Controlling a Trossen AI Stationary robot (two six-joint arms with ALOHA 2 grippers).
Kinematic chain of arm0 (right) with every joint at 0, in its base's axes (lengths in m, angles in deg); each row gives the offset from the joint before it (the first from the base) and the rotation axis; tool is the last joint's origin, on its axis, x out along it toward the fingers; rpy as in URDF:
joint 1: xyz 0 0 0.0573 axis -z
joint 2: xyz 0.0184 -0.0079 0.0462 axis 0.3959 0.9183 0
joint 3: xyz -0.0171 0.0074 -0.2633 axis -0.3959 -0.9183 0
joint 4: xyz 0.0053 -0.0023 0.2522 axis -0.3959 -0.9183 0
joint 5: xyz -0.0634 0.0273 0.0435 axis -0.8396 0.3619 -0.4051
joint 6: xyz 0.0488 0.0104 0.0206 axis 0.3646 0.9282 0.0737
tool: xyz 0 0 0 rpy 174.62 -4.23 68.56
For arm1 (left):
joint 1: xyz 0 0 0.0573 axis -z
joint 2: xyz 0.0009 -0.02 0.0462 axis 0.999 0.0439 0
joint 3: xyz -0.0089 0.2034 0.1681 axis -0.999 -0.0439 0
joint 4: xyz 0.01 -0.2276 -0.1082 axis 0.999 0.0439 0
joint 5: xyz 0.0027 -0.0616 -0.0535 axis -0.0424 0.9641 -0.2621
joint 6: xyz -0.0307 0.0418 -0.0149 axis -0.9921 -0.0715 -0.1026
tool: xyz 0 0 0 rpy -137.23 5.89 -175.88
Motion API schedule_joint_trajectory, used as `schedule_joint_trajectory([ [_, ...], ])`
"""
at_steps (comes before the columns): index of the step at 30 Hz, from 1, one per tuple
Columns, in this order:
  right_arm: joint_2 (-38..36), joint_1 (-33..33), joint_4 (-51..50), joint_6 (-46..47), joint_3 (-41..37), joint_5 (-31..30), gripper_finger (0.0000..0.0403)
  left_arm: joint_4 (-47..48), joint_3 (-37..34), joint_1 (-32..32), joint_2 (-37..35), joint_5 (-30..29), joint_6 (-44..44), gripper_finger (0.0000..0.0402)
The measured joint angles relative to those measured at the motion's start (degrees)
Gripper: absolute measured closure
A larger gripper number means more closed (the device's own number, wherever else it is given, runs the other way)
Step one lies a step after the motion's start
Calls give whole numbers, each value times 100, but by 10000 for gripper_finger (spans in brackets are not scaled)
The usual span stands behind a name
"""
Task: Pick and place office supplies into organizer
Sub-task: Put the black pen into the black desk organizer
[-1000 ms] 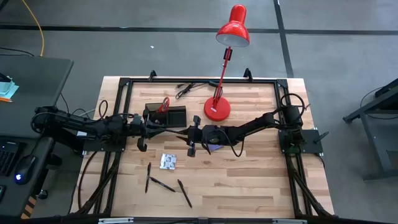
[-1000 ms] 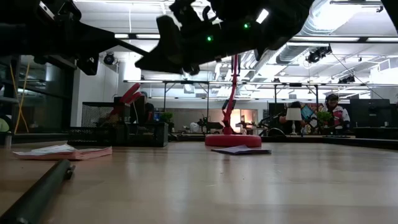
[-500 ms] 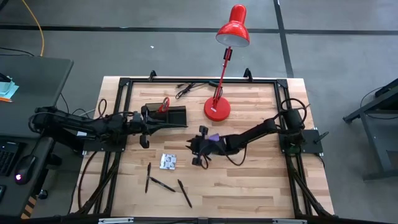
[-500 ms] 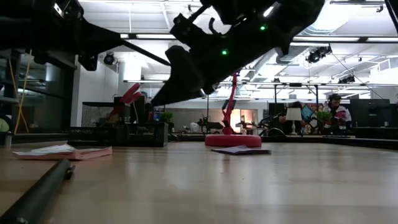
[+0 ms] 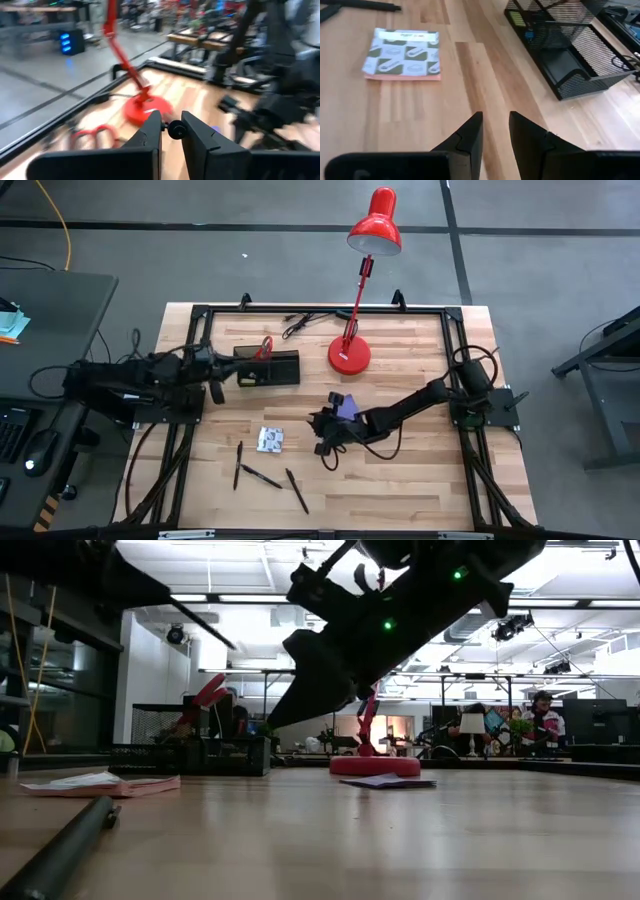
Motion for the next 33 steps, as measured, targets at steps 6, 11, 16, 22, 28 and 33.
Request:
schedule_joint_trajectory([
  [6, 0, -61, -46, -5, 0, 1, 316, 978, 464, 0, -245, -465, -601, 376],
  [11, 0, -53, -73, -13, 0, 35, 315, 1169, 713, -5, -126, -432, -927, 373],
  [16, 0, -55, -81, -73, 0, 192, 313, 1917, 1437, -2, 175, -550, -1318, 366],
  [22, 0, -57, -77, -156, -4, 218, 313, 3628, 2232, -2, 795, -1227, -1976, 381],
  [28, 0, -57, -89, -173, -9, 217, 315, 3677, 2283, -4, 1544, -1028, -2031, 364],
  [33, 0, -55, -80, -164, -11, 217, 318, 3806, 2287, -11, 2242, -1178, -1990, 375],
])
